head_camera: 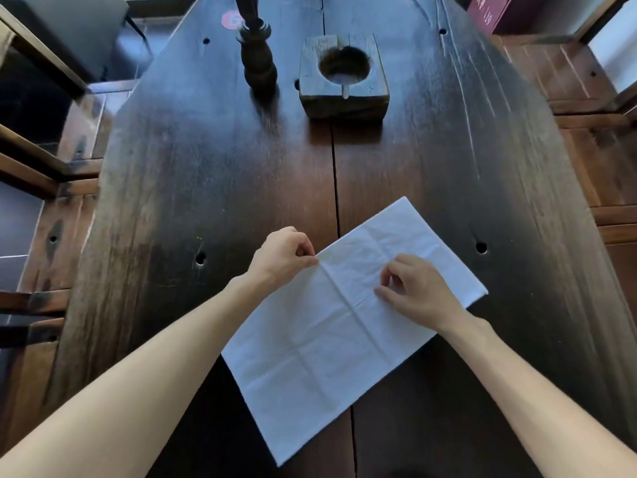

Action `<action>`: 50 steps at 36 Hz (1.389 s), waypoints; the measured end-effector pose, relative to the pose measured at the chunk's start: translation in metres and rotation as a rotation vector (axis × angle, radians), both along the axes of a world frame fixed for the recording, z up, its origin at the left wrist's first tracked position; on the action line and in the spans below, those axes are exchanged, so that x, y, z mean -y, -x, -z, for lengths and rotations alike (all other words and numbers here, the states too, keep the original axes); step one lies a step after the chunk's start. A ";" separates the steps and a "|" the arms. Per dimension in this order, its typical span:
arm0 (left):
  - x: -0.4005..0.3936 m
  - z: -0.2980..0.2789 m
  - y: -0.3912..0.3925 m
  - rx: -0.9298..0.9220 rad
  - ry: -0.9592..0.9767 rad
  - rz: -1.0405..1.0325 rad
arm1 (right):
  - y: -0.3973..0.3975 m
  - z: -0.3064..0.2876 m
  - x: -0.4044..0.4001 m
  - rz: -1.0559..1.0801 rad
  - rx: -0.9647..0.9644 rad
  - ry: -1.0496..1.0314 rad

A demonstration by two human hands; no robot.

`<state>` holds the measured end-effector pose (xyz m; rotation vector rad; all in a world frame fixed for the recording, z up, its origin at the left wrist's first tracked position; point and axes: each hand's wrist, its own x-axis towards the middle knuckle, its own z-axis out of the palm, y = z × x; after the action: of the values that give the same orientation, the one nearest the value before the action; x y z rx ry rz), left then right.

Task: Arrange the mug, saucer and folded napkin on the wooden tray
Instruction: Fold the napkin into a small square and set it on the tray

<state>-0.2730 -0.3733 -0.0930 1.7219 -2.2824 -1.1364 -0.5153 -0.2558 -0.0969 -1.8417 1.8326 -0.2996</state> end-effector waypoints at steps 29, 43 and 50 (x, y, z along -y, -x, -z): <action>-0.038 -0.002 -0.034 -0.095 0.017 -0.111 | 0.010 -0.002 -0.010 0.318 0.197 0.096; -0.063 0.013 -0.031 -0.123 0.215 -0.250 | 0.028 0.007 -0.053 0.499 0.200 0.186; -0.067 0.019 -0.027 -0.131 0.286 -0.310 | 0.033 0.010 -0.040 0.513 0.249 0.166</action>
<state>-0.2463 -0.3059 -0.1123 1.7500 -1.9060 -0.7934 -0.5485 -0.2157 -0.1072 -1.3267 2.1205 -0.8455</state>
